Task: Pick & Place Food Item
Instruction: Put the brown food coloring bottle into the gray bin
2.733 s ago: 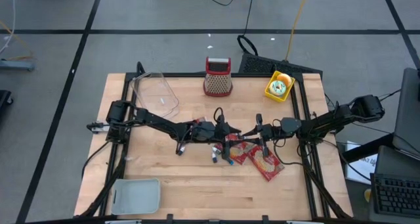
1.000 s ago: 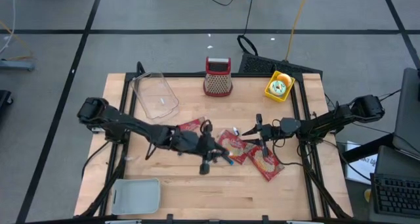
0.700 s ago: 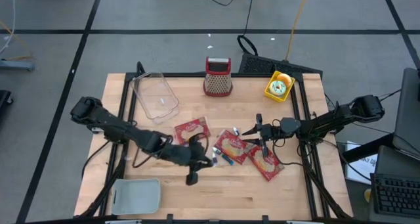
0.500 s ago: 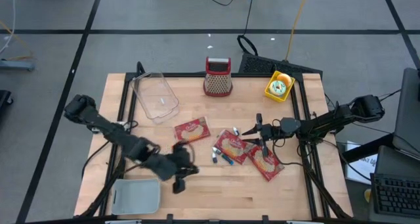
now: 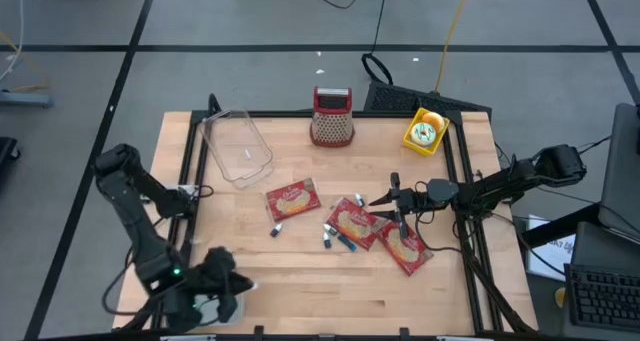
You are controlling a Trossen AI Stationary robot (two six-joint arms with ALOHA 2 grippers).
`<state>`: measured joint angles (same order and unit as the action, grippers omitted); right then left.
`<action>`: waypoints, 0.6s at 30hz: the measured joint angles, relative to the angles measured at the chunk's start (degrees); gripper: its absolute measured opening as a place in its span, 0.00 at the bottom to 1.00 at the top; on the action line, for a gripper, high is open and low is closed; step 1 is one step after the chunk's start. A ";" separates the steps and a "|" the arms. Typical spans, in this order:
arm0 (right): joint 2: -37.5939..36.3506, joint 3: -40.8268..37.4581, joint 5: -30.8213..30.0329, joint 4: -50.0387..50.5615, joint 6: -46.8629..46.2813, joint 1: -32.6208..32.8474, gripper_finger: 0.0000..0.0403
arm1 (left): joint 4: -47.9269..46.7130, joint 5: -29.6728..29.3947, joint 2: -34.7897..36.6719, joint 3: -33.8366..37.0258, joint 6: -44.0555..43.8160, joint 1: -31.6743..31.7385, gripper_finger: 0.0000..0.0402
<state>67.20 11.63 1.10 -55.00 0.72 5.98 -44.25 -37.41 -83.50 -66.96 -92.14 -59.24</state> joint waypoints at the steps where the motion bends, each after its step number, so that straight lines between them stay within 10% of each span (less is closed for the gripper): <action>1: 0.00 0.00 0.00 0.02 -0.01 0.00 0.23 | -1.01 0.00 -0.03 0.00 -2.92 -1.05 0.13; 18: 0.00 -0.01 0.00 0.61 0.65 0.00 0.23 | -14.32 16.23 -1.41 0.00 -29.58 -6.21 0.14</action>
<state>67.20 11.62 1.10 -54.39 1.37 5.98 -58.57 -21.17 -84.91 -66.96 -121.71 -65.45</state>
